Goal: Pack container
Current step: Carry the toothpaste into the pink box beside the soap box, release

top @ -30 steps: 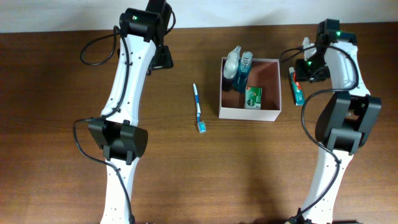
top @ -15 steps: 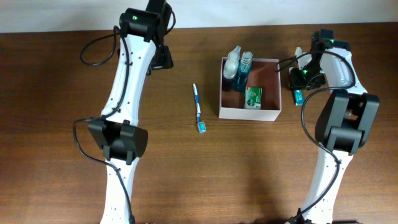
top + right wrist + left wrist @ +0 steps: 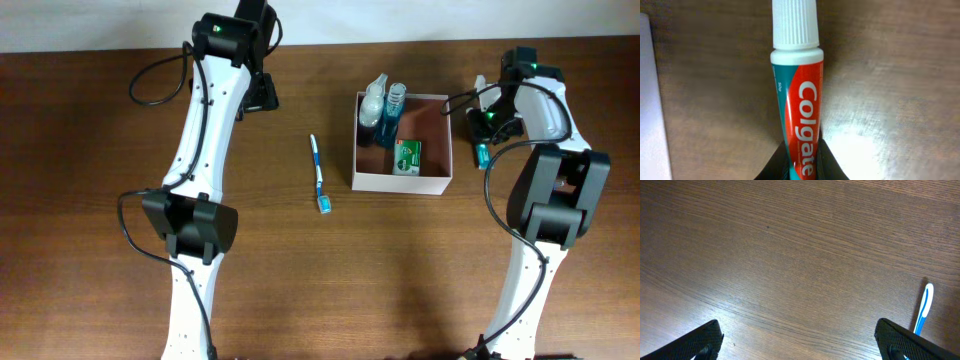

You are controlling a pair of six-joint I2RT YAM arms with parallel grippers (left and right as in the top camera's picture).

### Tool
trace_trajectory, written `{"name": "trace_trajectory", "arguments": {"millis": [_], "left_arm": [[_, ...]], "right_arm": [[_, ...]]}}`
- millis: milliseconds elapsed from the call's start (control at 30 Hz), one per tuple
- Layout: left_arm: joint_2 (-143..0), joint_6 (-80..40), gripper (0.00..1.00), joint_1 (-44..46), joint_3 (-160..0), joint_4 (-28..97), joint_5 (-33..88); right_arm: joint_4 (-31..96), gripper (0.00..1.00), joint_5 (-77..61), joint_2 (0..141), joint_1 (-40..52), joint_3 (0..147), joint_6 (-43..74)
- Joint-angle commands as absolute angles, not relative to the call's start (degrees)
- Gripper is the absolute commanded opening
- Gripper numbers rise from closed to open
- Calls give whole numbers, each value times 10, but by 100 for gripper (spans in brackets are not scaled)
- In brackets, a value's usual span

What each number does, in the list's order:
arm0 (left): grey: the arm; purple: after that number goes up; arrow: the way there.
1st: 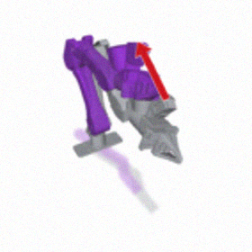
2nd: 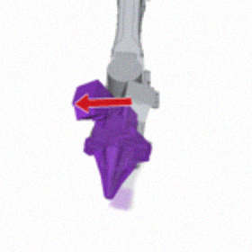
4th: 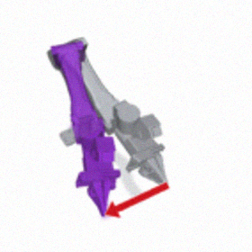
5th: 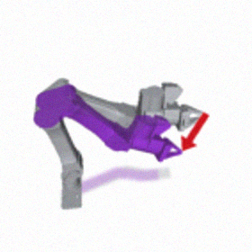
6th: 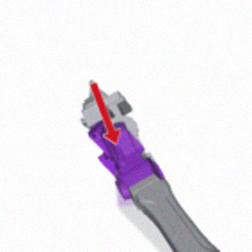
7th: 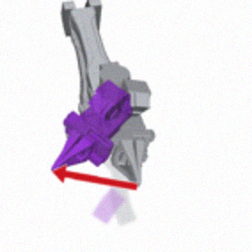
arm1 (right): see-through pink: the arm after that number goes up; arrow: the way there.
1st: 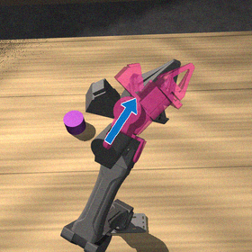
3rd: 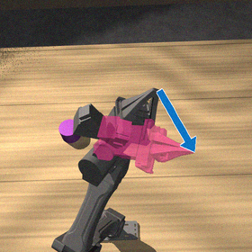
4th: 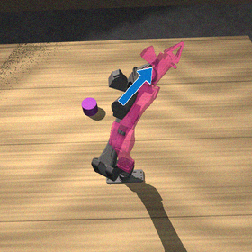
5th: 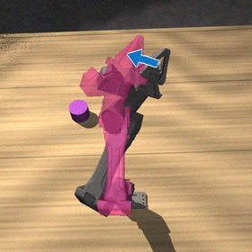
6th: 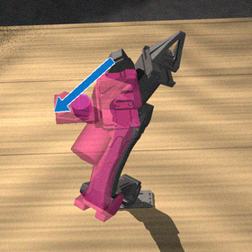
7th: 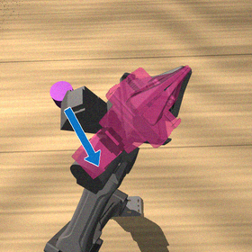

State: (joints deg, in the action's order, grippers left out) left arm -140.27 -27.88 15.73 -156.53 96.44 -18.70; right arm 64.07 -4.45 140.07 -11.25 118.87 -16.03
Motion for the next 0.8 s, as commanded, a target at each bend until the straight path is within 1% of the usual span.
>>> {"name": "trace_trajectory", "arguments": {"millis": [0, 133, 333, 467, 600, 767], "left_arm": [[-1401, -271, 99, 157, -1562, 965, -193], [-1401, -271, 99, 157, -1562, 965, -193], [-1401, -271, 99, 157, -1562, 965, -193], [-1401, -271, 100, 157, -1562, 965, -193], [-1401, -271, 99, 157, -1562, 965, -193], [-1401, -271, 100, 157, -1562, 965, -193]], "right_arm": [[669, 12, -53, 1401, -109, 1225, -145], [744, 11, -54, 1401, -109, 1287, -128], [895, 11, -61, 1401, -108, 1400, -76], [974, 12, -124, 1401, -101, 1471, -65], [973, 11, -197, 1384, -86, 1480, -25], [974, 11, -199, 1383, -60, 1478, 1]]}}
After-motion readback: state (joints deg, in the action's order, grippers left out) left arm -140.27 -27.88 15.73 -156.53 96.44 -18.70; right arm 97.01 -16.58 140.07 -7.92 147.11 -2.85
